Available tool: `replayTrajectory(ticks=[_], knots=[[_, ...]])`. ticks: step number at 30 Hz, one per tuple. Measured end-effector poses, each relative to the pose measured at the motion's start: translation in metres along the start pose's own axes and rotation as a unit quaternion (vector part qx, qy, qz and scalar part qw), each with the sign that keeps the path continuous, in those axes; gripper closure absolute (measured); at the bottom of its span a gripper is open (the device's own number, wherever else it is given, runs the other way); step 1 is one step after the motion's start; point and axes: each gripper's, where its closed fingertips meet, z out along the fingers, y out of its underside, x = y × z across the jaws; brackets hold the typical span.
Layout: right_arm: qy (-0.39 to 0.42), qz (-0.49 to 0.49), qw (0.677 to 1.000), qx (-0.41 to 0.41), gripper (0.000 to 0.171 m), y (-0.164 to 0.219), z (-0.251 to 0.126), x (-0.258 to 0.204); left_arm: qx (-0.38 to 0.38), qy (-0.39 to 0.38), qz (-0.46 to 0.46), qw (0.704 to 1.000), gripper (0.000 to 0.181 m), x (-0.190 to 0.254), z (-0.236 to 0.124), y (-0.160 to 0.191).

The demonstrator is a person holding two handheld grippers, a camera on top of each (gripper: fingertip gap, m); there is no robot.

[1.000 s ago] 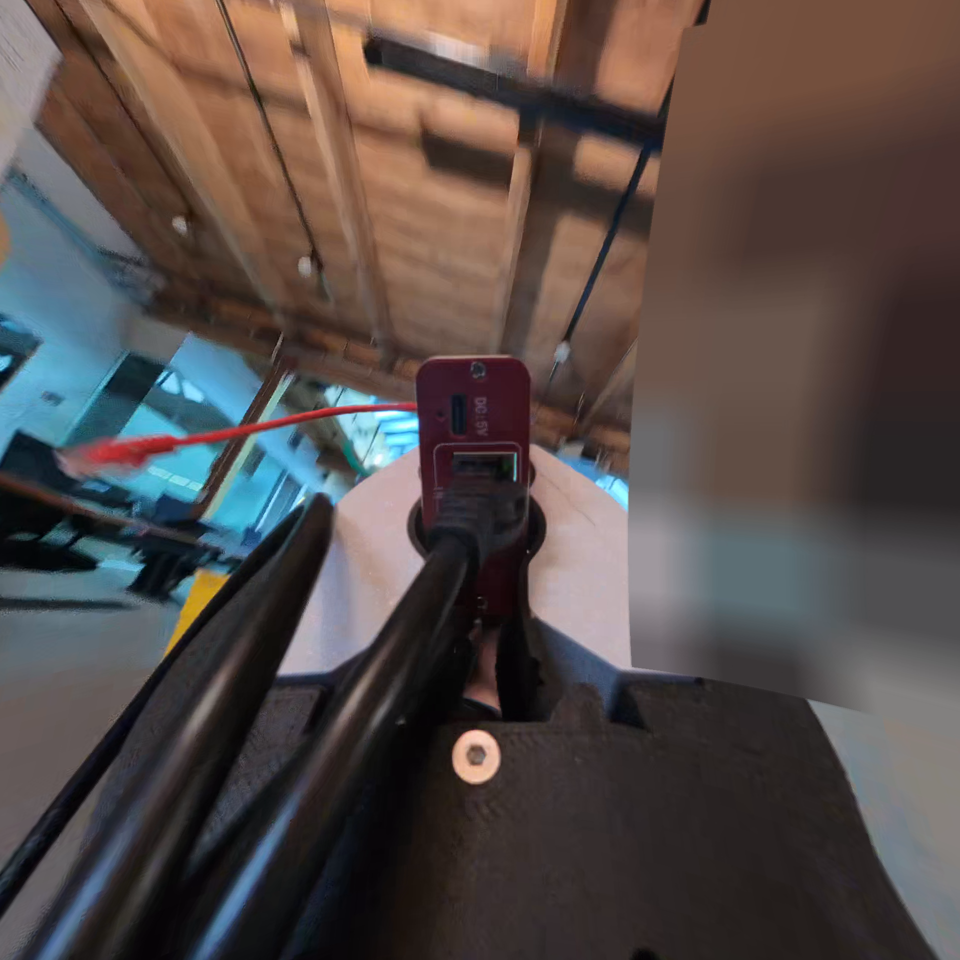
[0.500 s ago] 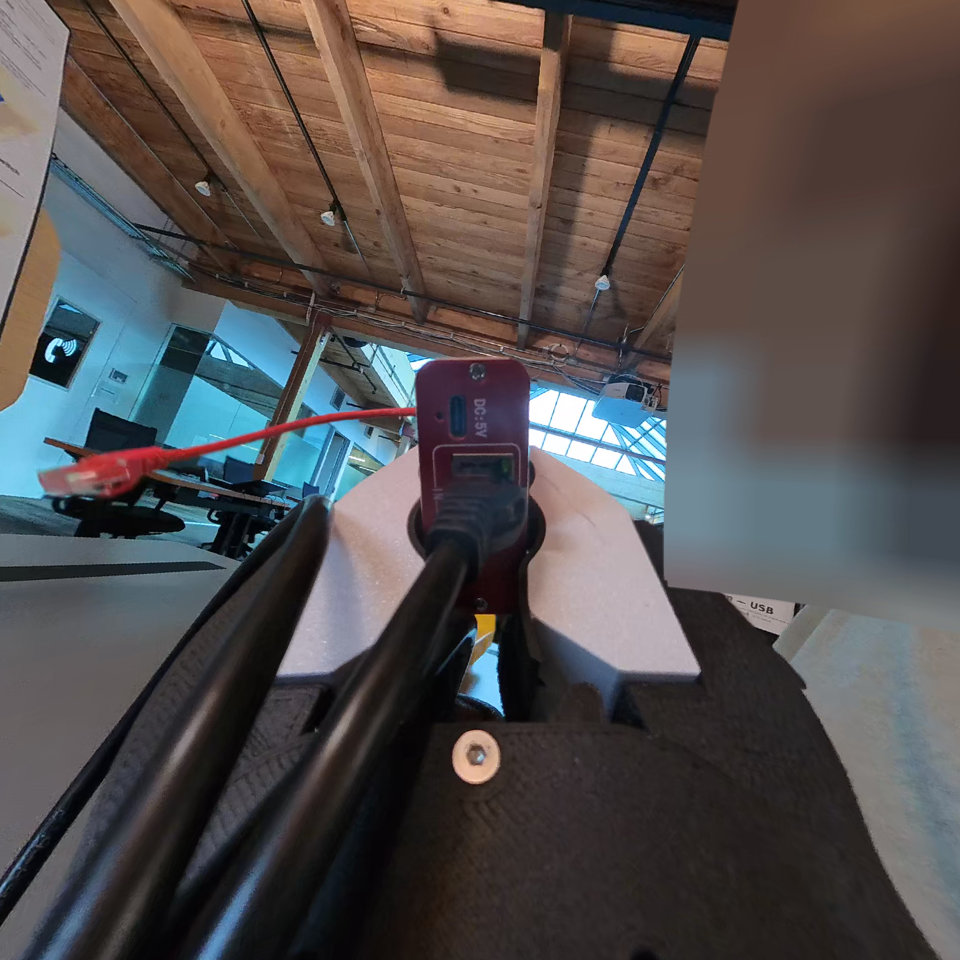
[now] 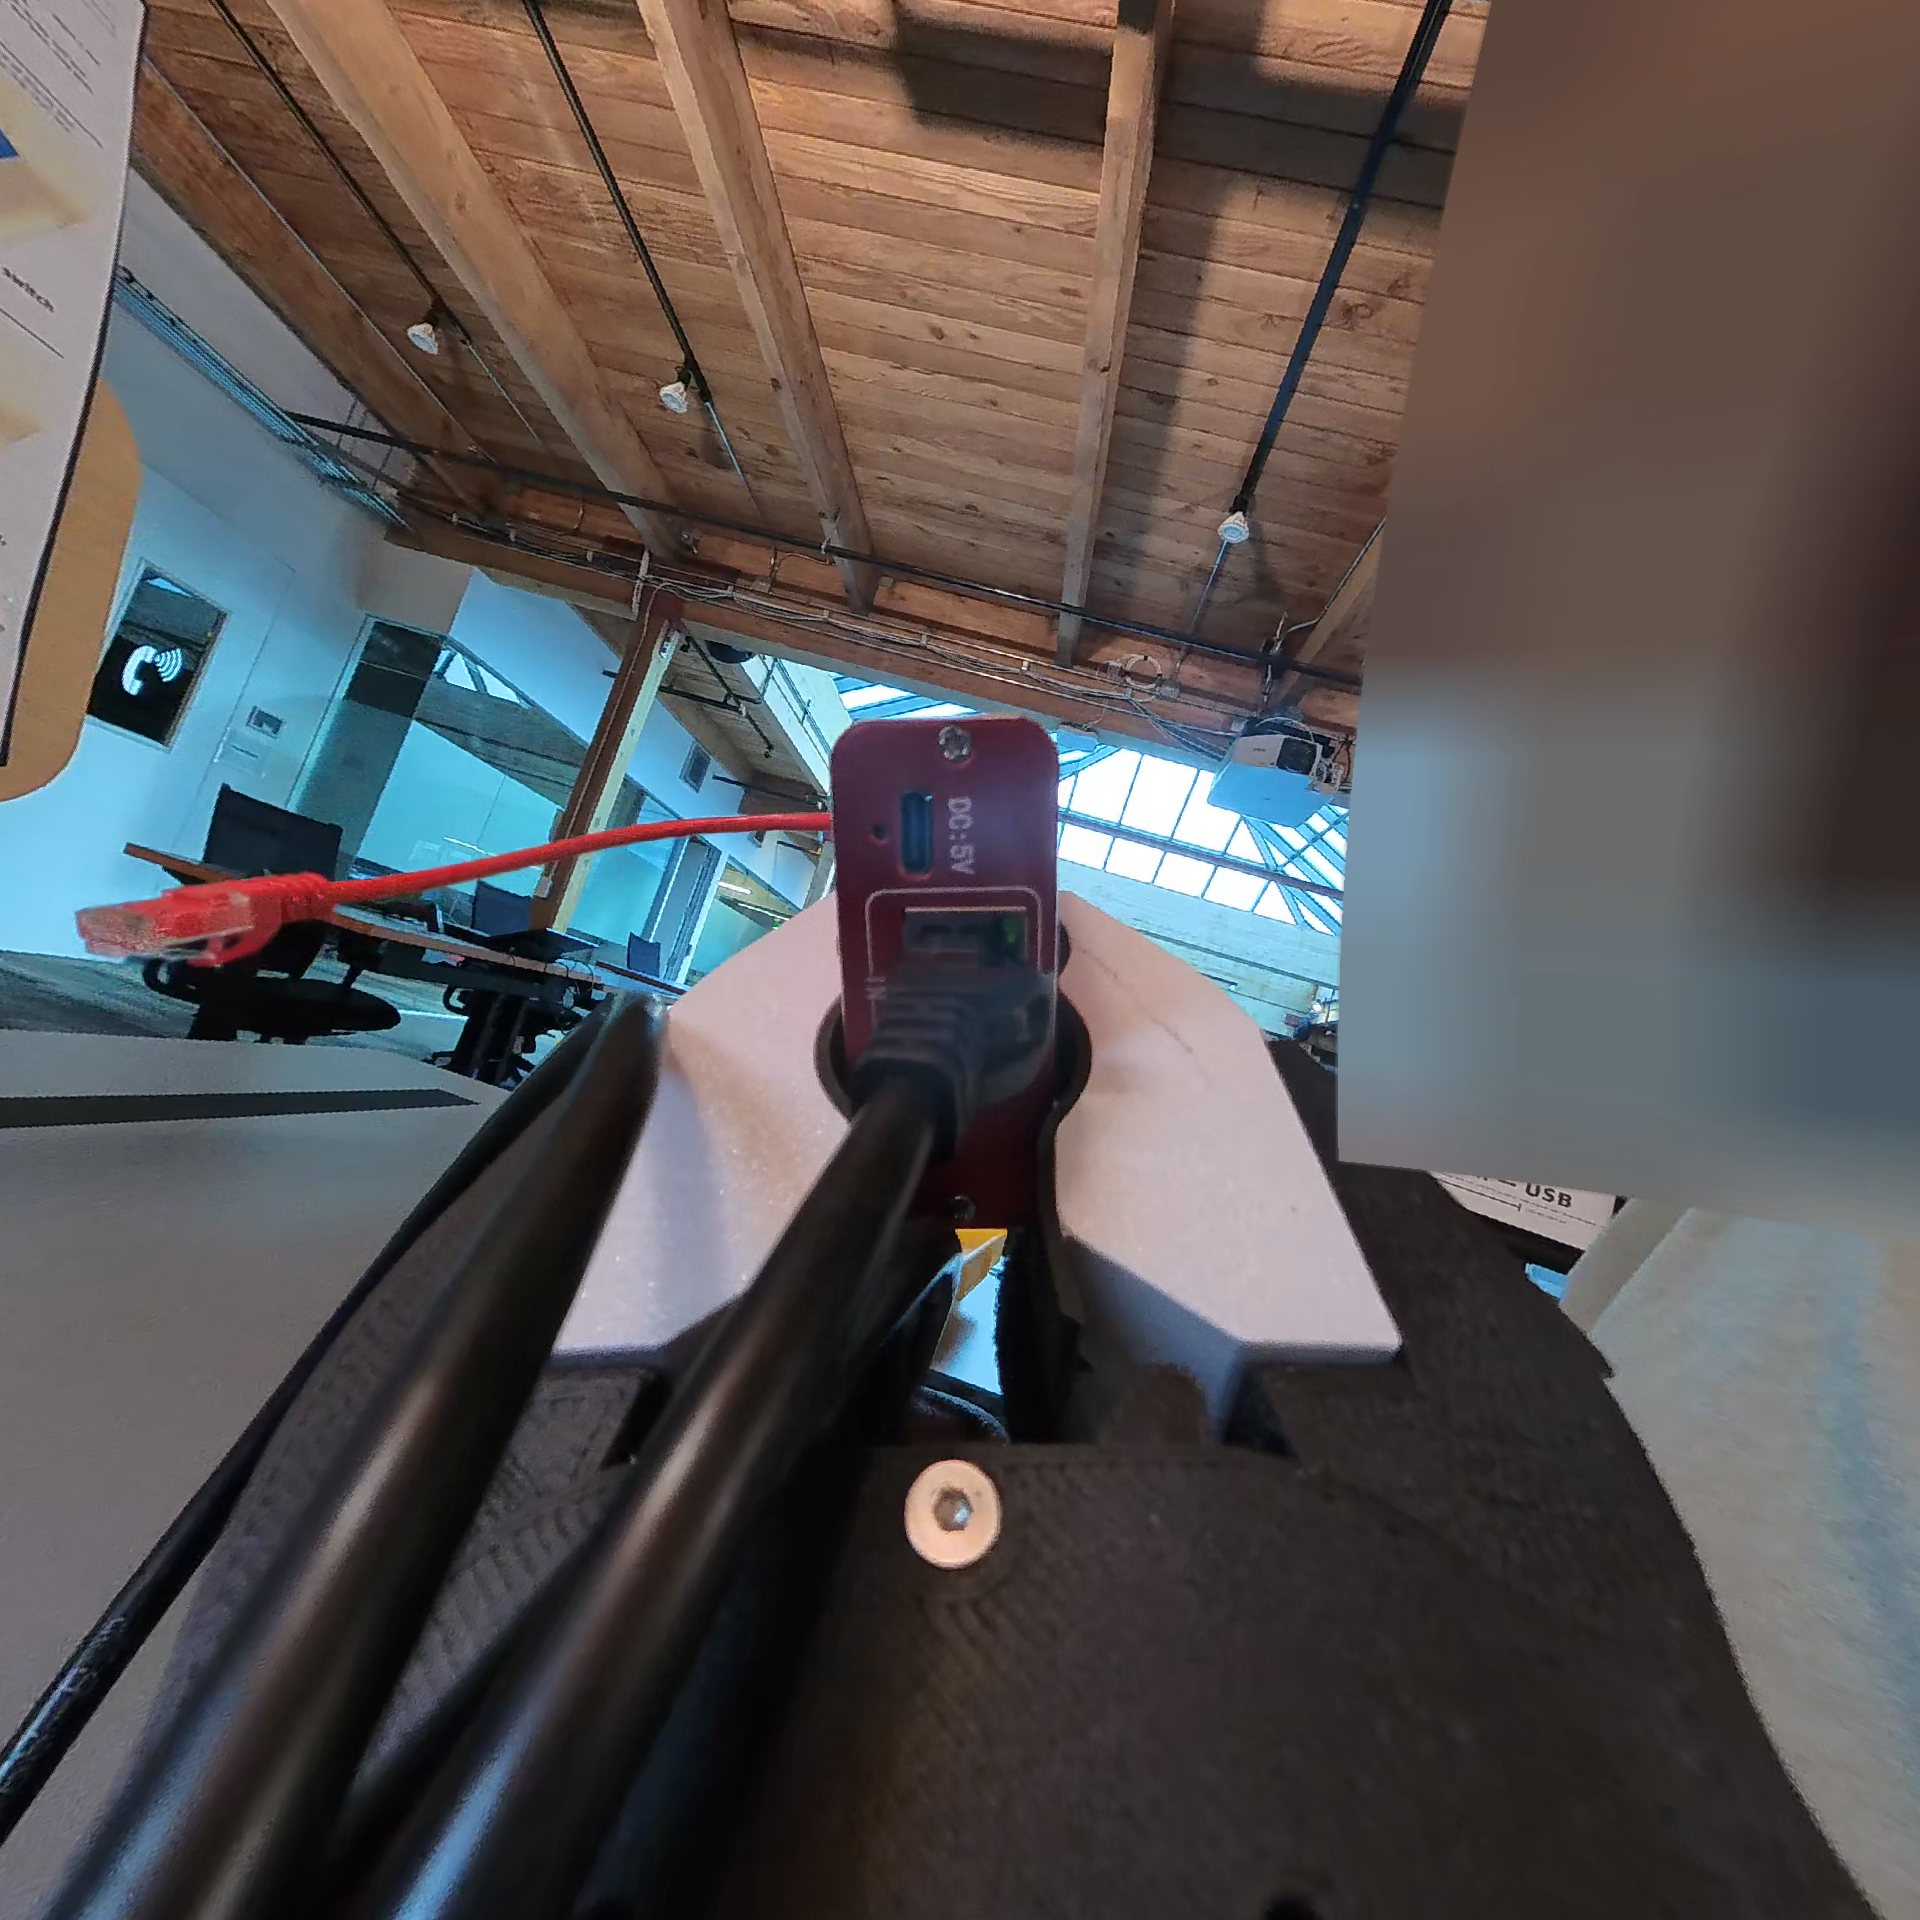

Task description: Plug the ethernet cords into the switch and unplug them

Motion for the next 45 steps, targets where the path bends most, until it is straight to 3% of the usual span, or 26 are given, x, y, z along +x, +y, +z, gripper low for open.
replayTrajectory(ticks=[10, 12, 15, 17, 19, 22, 24, 29, 33, 42, 45], knots=[[-0.035, 0.028, 0.998, -0.039, 0.142, 0.010, 0.023, 0.000, -0.016, -0.007, 0.008, 1.000, 0.151, -0.001, 0.002, 0.006], [-0.038, 0.042, 0.998, 0.001, 0.142, -0.007, 0.020, -0.003, -0.025, -0.009, 0.010, 1.000, 0.152, -0.002, 0.003, 0.009], [-0.060, 0.061, 0.985, 0.148, 0.142, -0.061, -0.004, -0.020, -0.038, -0.012, 0.014, 0.999, 0.151, -0.002, 0.004, 0.014], [-0.164, 0.086, 0.946, 0.267, 0.148, -0.104, -0.034, -0.060, -0.042, -0.012, 0.016, 0.999, 0.151, -0.002, 0.005, 0.016], [-0.320, 0.113, 0.874, 0.347, 0.152, -0.136, -0.069, -0.113, -0.042, -0.009, 0.016, 0.999, 0.151, -0.001, 0.005, 0.016], [-0.539, 0.139, 0.756, 0.345, 0.153, -0.152, -0.104, -0.195, -0.042, -0.004, 0.018, 0.999, 0.152, 0.001, 0.005, 0.017], [-0.631, 0.147, 0.695, 0.311, 0.149, -0.154, -0.112, -0.243, -0.043, -0.001, 0.020, 0.999, 0.152, 0.003, 0.005, 0.018], [-0.666, 0.152, 0.674, 0.281, 0.131, -0.162, -0.092, -0.309, -0.047, 0.020, 0.017, 0.999, 0.151, 0.010, 0.006, 0.021], [-0.691, 0.186, 0.618, 0.325, 0.146, -0.178, -0.101, -0.303, -0.061, 0.029, 0.023, 0.997, 0.148, 0.014, 0.007, 0.025], [-0.659, 0.112, 0.653, 0.356, 0.154, -0.173, -0.102, -0.302, -0.078, 0.033, 0.041, 0.996, 0.152, 0.017, 0.009, 0.032], [-0.591, 0.055, 0.700, 0.397, 0.154, -0.172, -0.096, -0.300, -0.089, 0.004, 0.091, 0.992, 0.152, 0.013, 0.010, 0.036]])
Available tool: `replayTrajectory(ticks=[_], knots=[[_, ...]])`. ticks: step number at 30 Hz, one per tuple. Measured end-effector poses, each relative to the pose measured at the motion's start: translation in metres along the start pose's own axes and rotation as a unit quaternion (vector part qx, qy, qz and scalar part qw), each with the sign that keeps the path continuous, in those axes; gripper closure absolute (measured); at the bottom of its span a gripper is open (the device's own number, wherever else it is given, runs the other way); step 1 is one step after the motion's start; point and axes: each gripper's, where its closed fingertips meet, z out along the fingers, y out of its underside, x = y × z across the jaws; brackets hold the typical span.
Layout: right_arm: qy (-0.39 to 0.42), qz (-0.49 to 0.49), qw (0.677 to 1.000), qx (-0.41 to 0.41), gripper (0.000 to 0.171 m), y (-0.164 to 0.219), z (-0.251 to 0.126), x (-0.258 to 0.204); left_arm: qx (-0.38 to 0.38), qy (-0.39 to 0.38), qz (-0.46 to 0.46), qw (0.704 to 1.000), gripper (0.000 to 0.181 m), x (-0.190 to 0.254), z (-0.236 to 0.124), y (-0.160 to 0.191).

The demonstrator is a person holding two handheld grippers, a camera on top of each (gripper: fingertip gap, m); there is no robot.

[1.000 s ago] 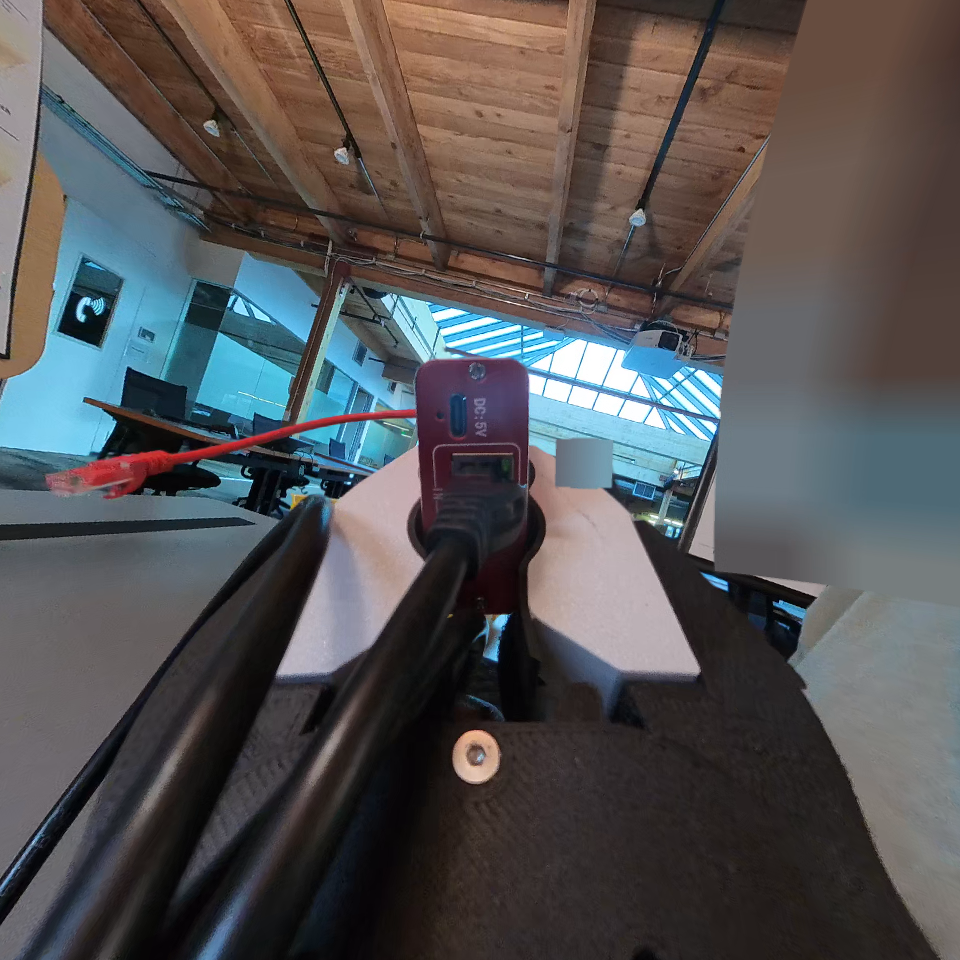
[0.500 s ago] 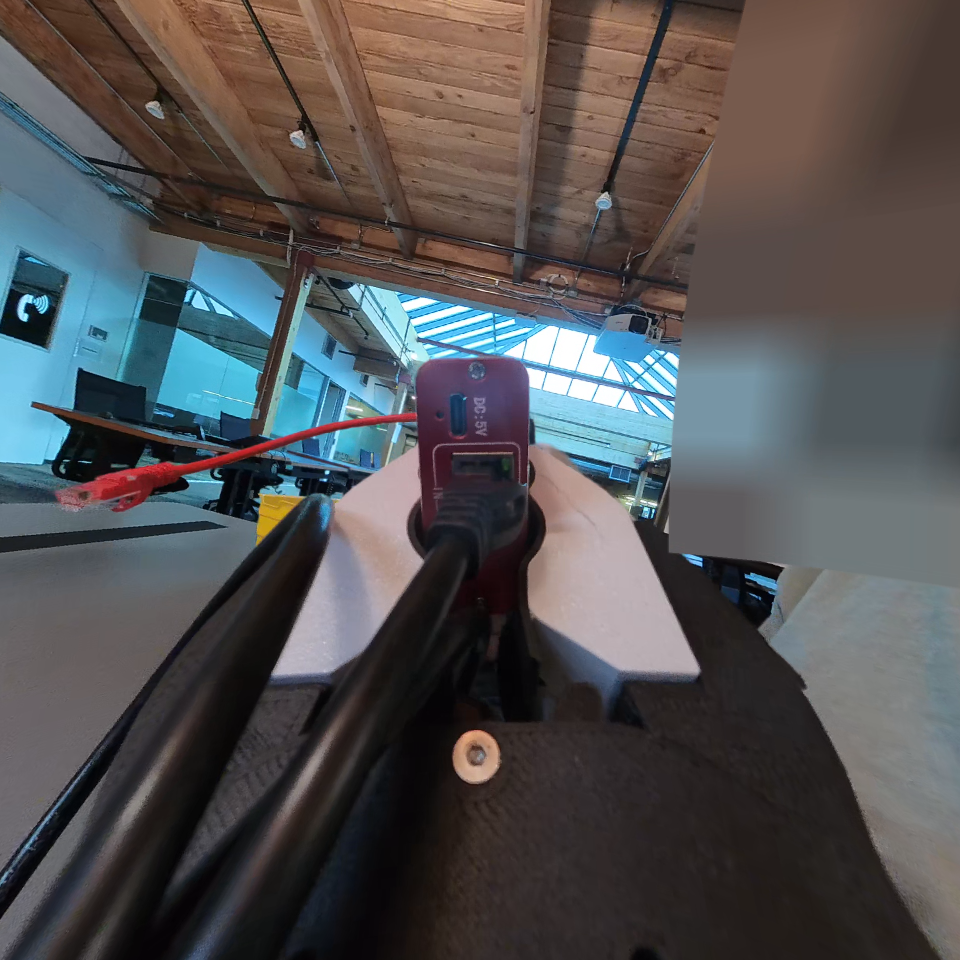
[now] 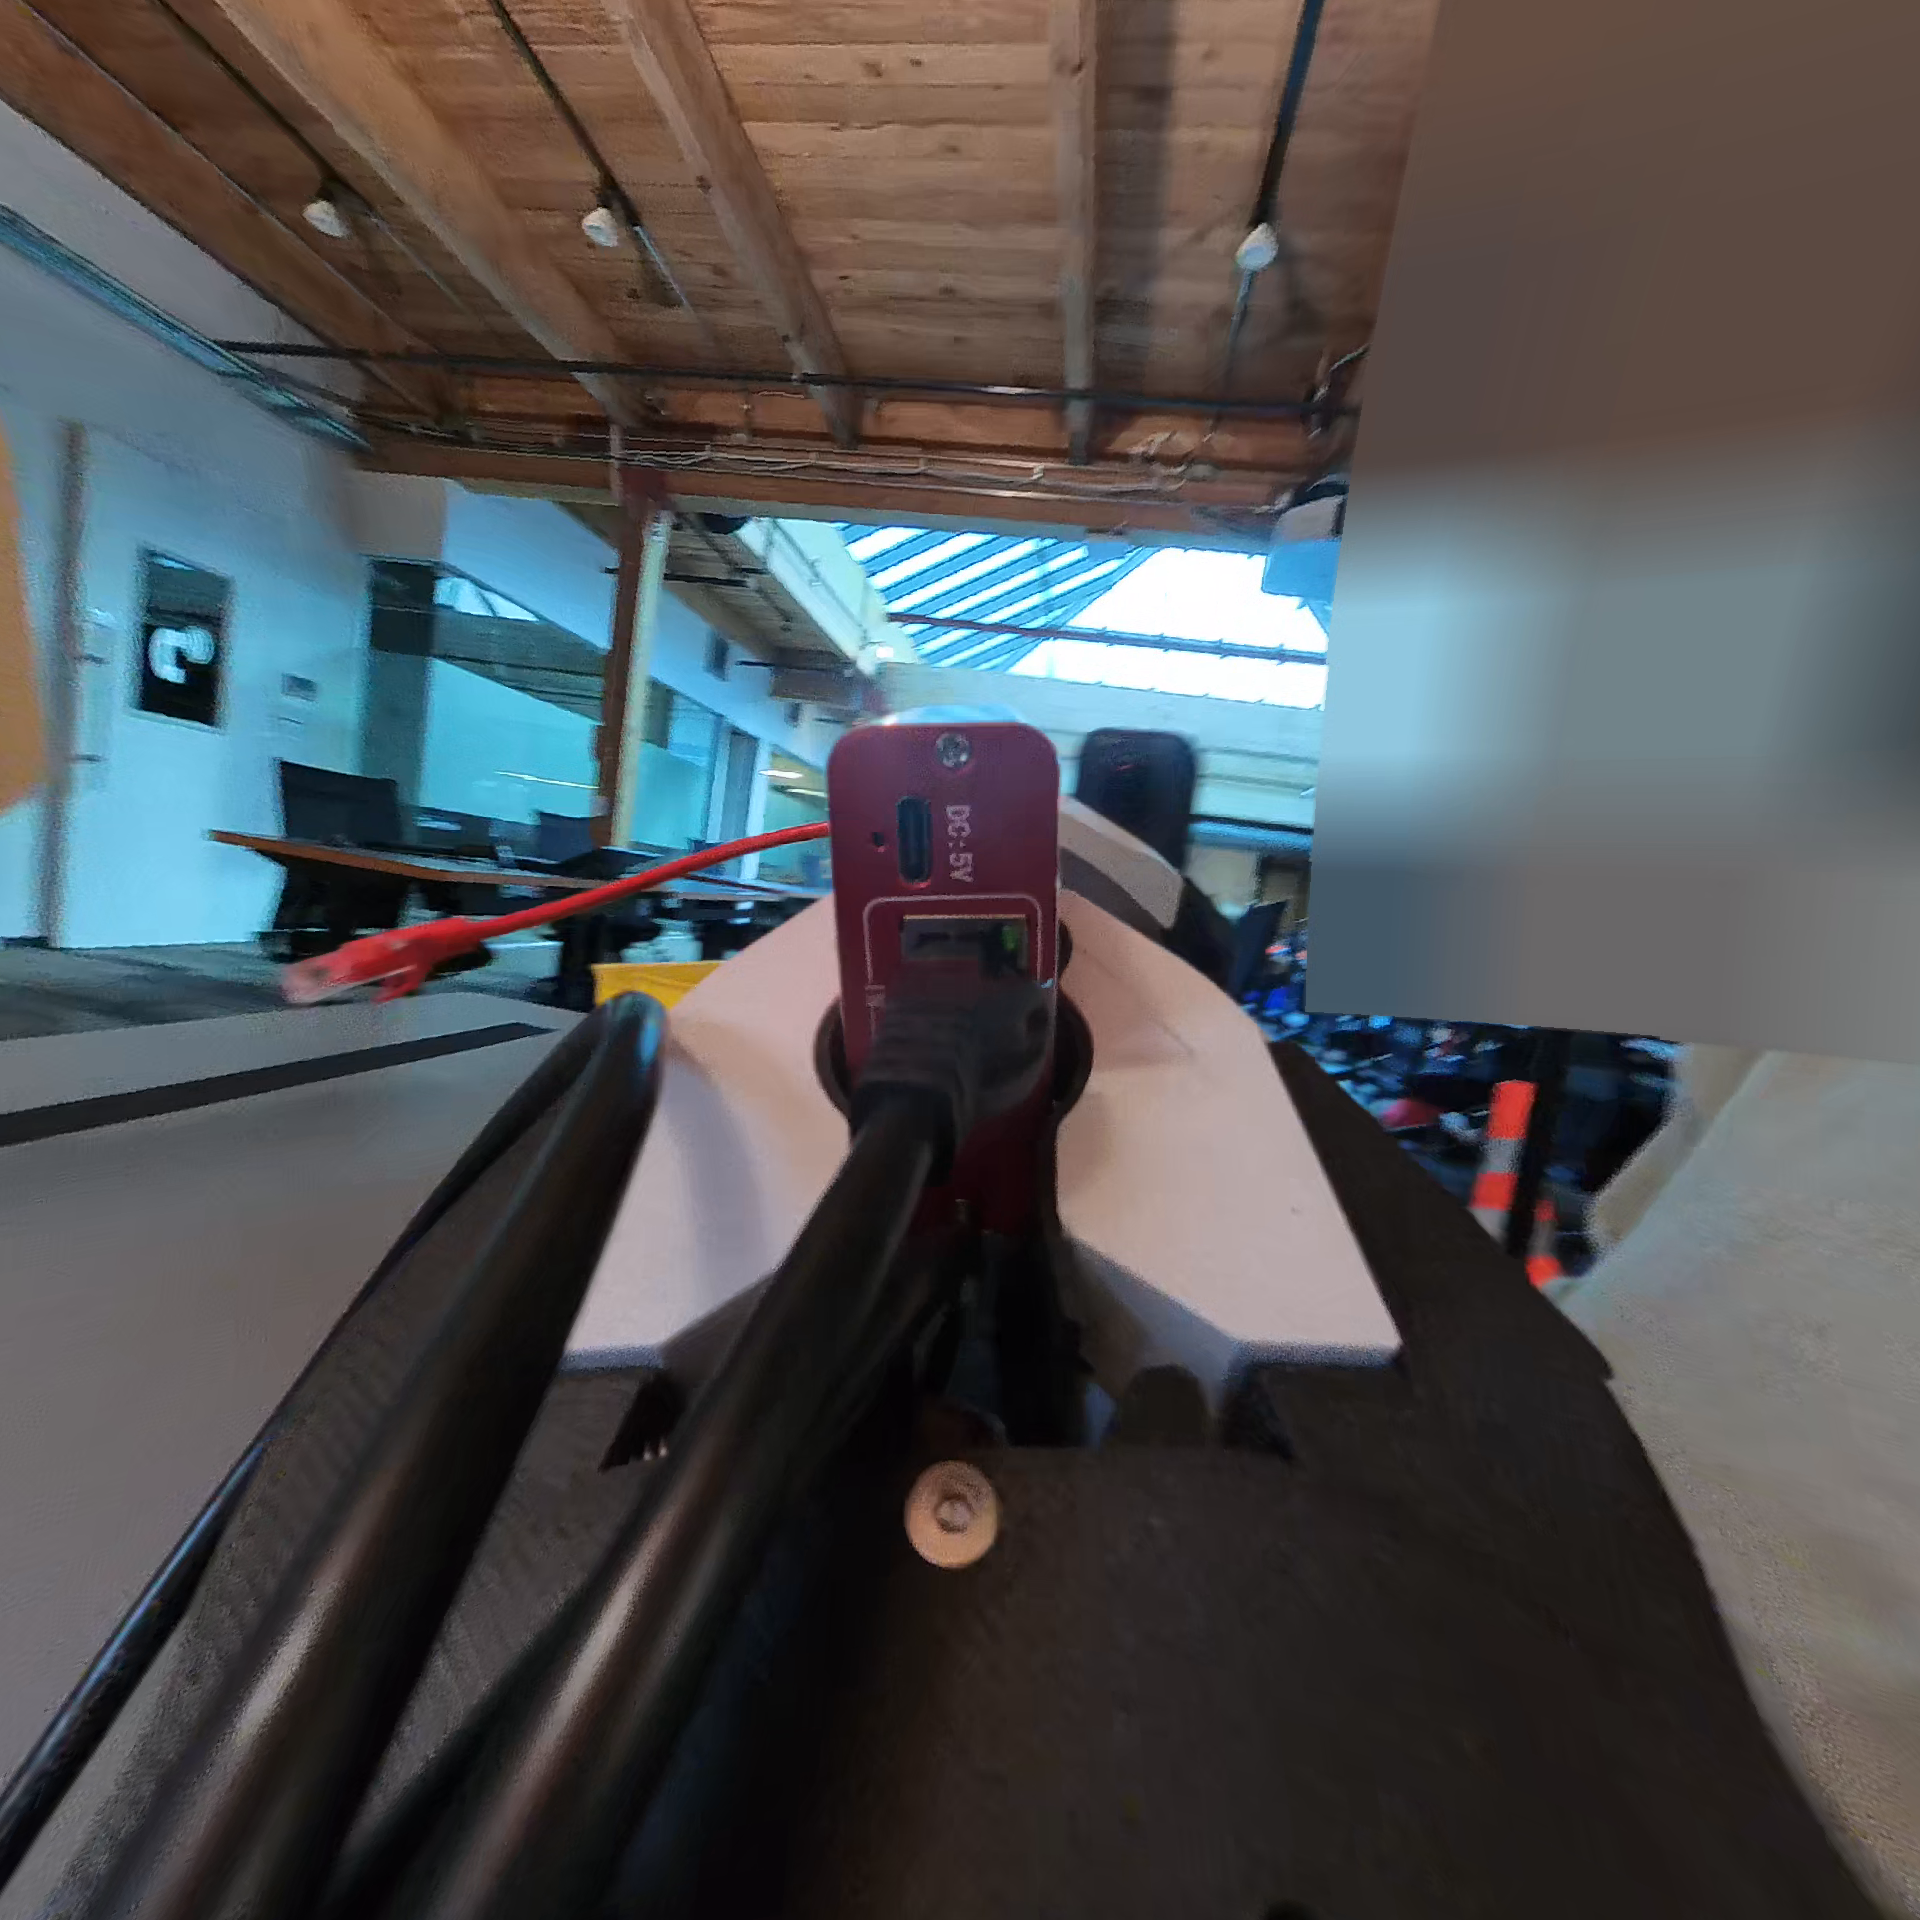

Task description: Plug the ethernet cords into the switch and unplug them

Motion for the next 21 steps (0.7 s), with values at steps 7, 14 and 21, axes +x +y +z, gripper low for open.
replayTrajectory(ticks=[7, 14, 21], knots=[[0.075, -0.102, 0.992, 0.015, 0.155, -0.003, -0.007, 0.002, -0.022, -0.027, 0.053, 0.998, 0.151, 0.000, 0.005, 0.006], [0.097, -0.148, 0.984, 0.007, 0.157, -0.013, -0.003, -0.007, 0.016, 0.038, -0.051, 0.998, 0.151, 0.010, 0.005, -0.004], [0.114, -0.168, 0.979, -0.003, 0.158, -0.014, -0.003, -0.009, 0.032, 0.046, -0.061, 0.997, 0.153, 0.013, 0.004, -0.007]])
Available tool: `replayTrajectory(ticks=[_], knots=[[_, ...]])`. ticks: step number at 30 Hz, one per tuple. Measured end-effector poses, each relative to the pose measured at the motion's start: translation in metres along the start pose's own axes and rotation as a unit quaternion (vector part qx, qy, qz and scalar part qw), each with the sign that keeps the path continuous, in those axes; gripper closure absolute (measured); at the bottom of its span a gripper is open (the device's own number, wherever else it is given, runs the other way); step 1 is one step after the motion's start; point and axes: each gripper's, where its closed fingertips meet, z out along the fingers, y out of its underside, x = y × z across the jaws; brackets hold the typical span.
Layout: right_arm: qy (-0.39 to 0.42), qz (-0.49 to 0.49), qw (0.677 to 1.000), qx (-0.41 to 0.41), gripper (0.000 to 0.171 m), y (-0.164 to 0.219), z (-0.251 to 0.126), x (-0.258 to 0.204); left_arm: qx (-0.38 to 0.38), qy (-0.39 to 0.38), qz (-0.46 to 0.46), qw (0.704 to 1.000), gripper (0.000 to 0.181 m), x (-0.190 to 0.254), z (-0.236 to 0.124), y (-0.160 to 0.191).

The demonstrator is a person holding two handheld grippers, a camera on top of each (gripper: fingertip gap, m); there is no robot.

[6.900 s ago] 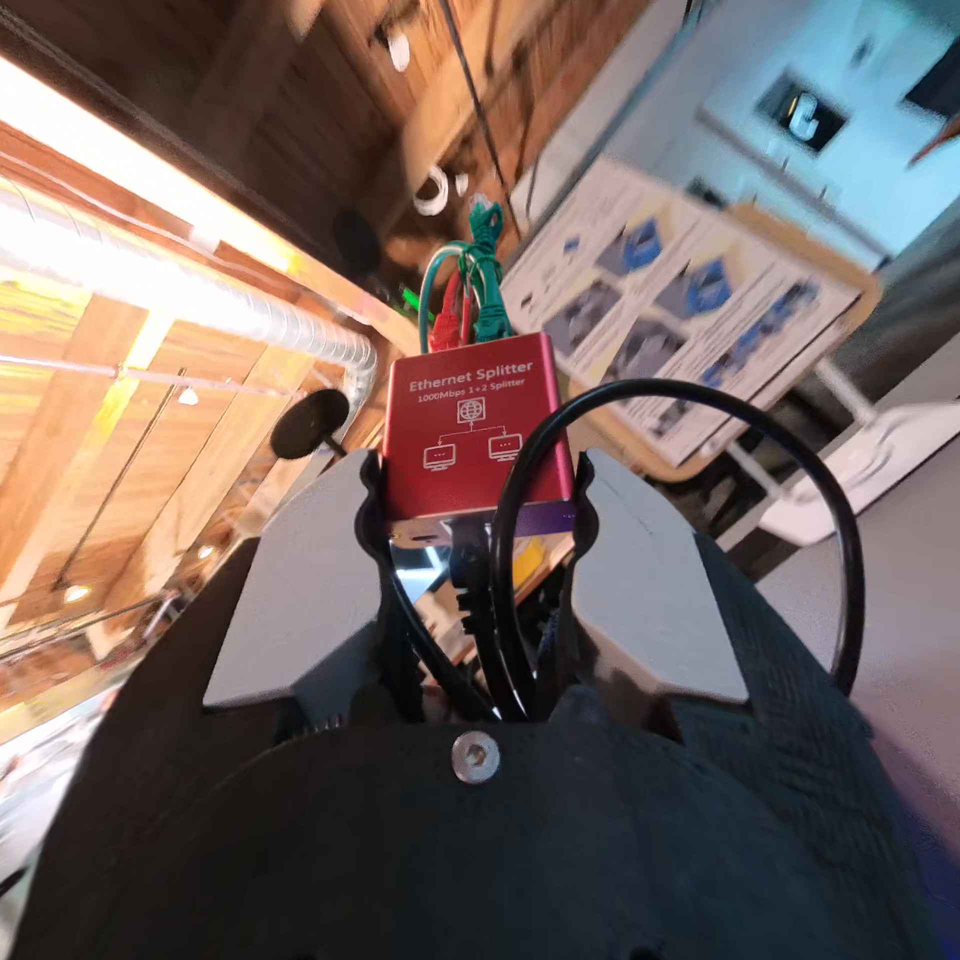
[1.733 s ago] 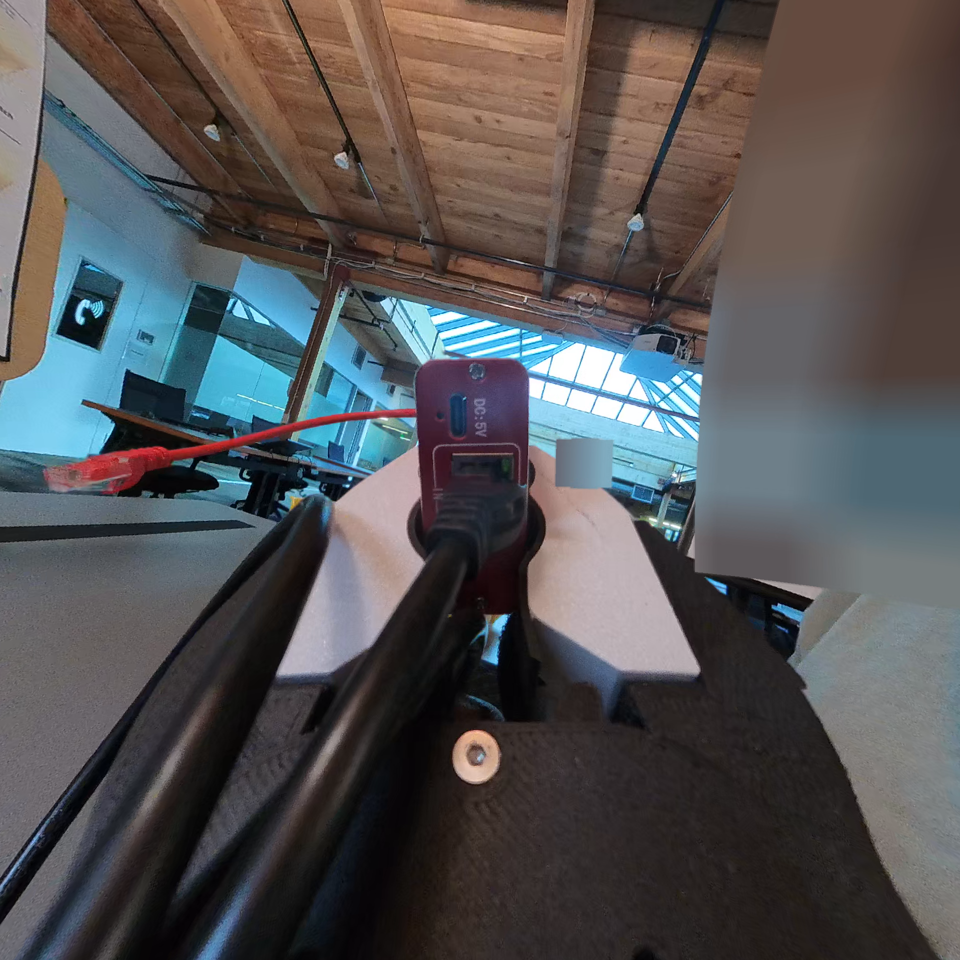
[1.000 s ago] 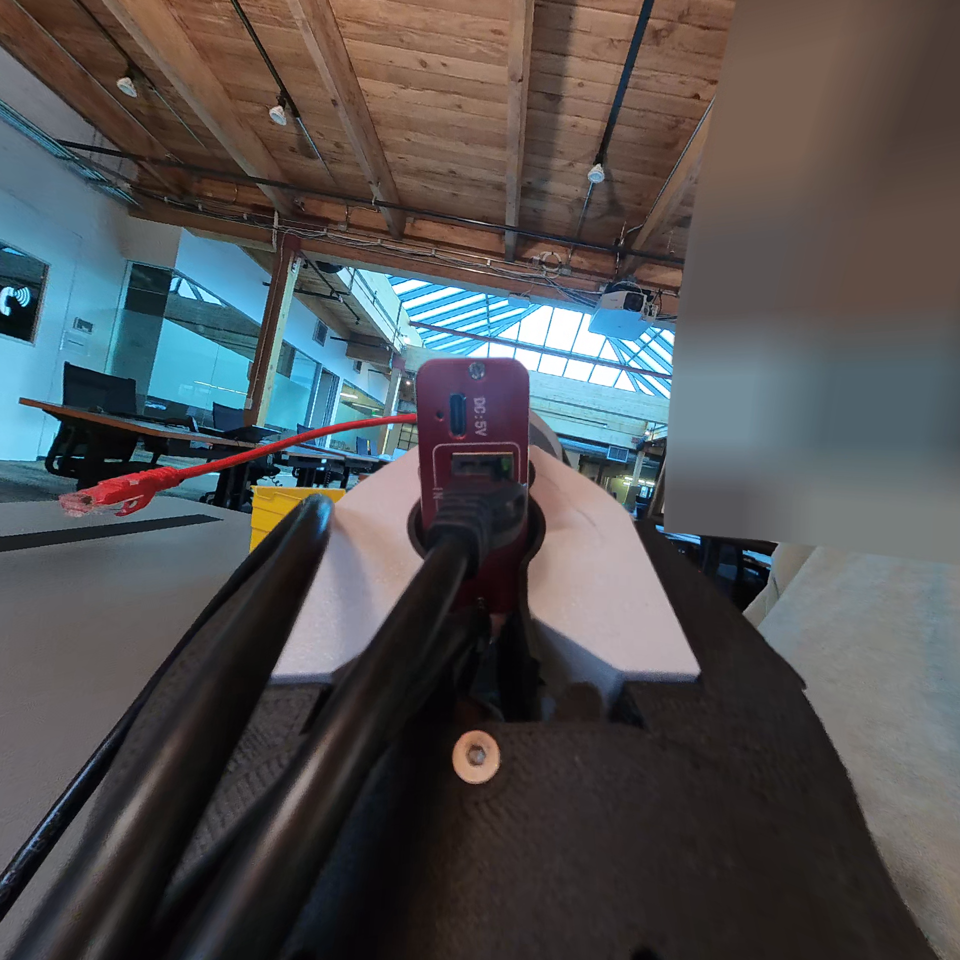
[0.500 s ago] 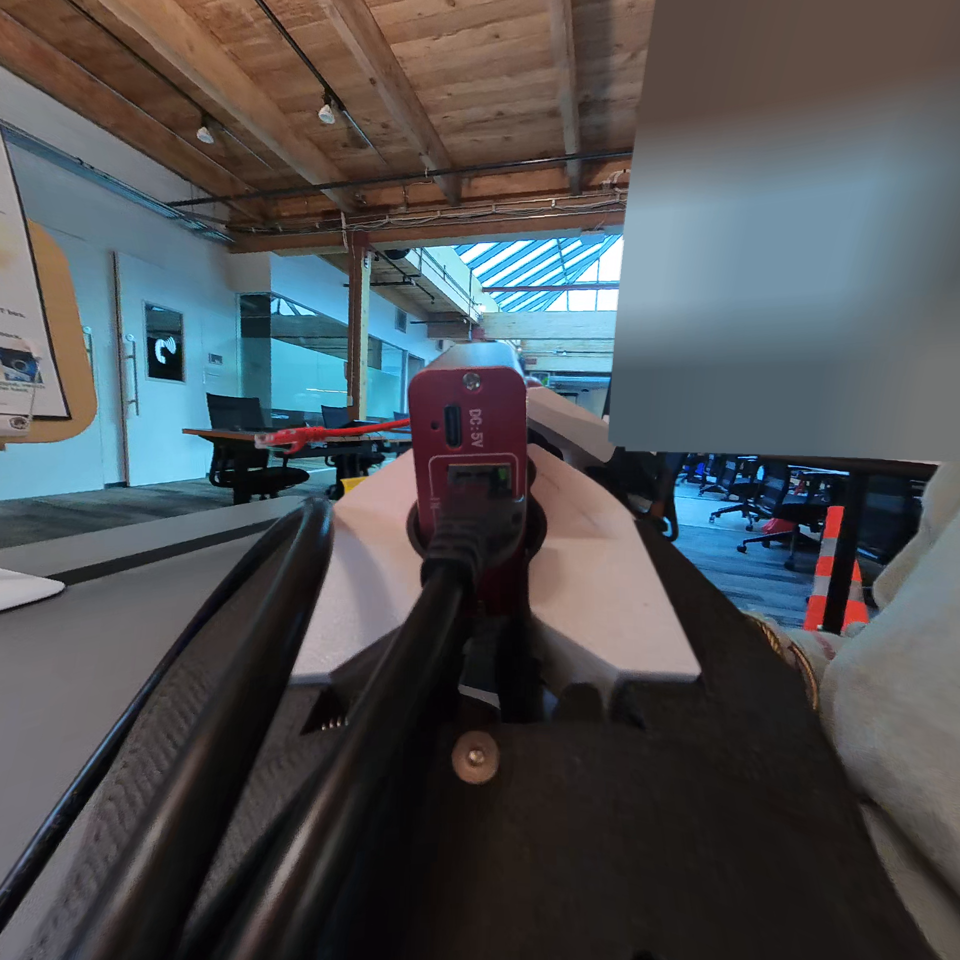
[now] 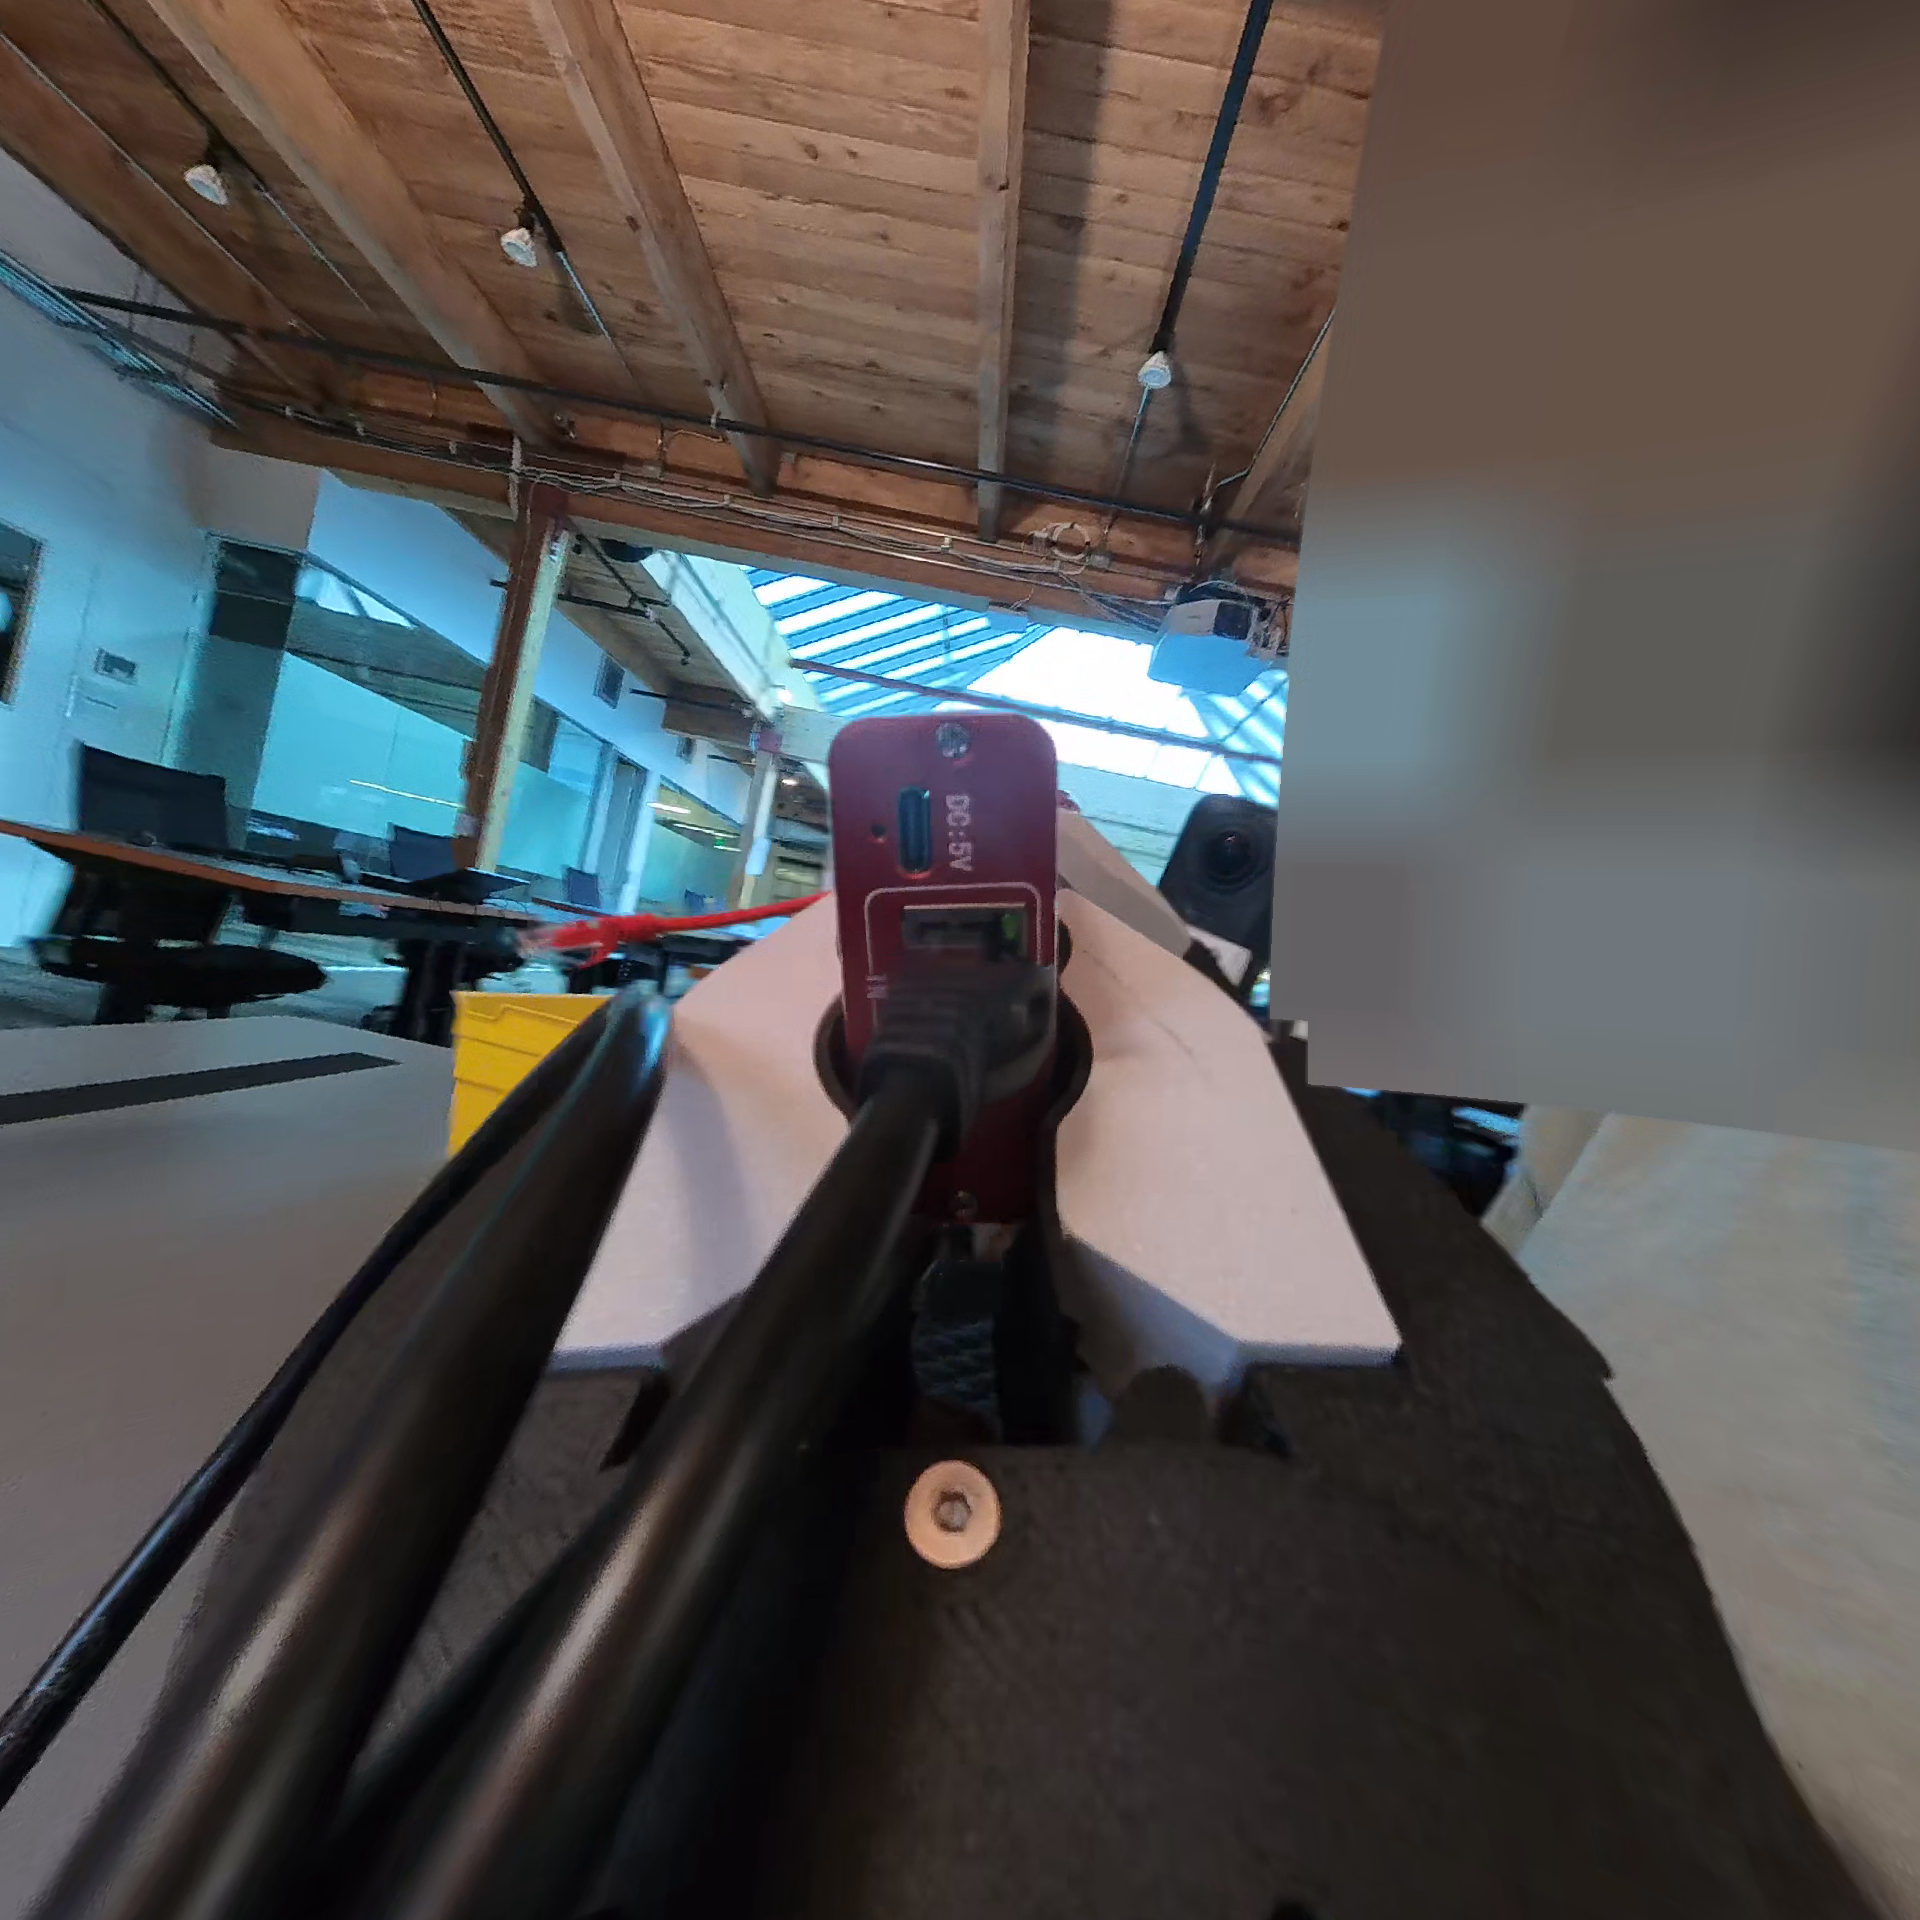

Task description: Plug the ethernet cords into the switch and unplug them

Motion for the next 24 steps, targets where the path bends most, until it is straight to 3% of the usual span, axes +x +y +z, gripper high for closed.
replayTrajectory(ticks=[4, 9, 13, 15, 17, 20, 21, 24], knots=[[0.025, -0.080, 0.996, -0.022, 0.155, -0.001, -0.003, -0.003, -0.022, -0.051, 0.154, 0.986, 0.151, -0.002, -0.002, 0.001], [-0.018, -0.001, 0.999, 0.032, 0.161, -0.015, -0.003, -0.011, 0.027, 0.030, 0.031, 0.999, 0.152, 0.015, 0.001, -0.006], [-0.022, 0.024, 0.998, 0.045, 0.162, -0.013, -0.003, -0.009, 0.058, 0.051, -0.052, 0.996, 0.152, 0.012, -0.001, -0.010], [-0.024, -0.022, 0.999, 0.041, 0.162, -0.014, -0.004, -0.011, 0.051, 0.053, -0.042, 0.996, 0.152, 0.013, -0.001, -0.008], [-0.089, -0.050, 0.994, 0.047, 0.161, -0.021, -0.009, -0.024, 0.028, 0.088, -0.004, 0.996, 0.153, 0.027, -0.001, -0.005], [-0.141, 0.070, 0.987, 0.018, 0.158, -0.016, -0.012, -0.018, 0.011, 0.081, -0.023, 0.996, 0.154, 0.024, 0.001, 0.002], [-0.138, 0.074, 0.987, 0.022, 0.152, -0.015, -0.012, -0.015, 0.010, 0.087, -0.033, 0.996, 0.153, 0.024, 0.001, 0.002], [-0.159, 0.085, 0.983, 0.019, 0.156, -0.014, -0.011, -0.021, 0.005, 0.079, -0.009, 0.997, 0.152, 0.024, 0.000, 0.003]])
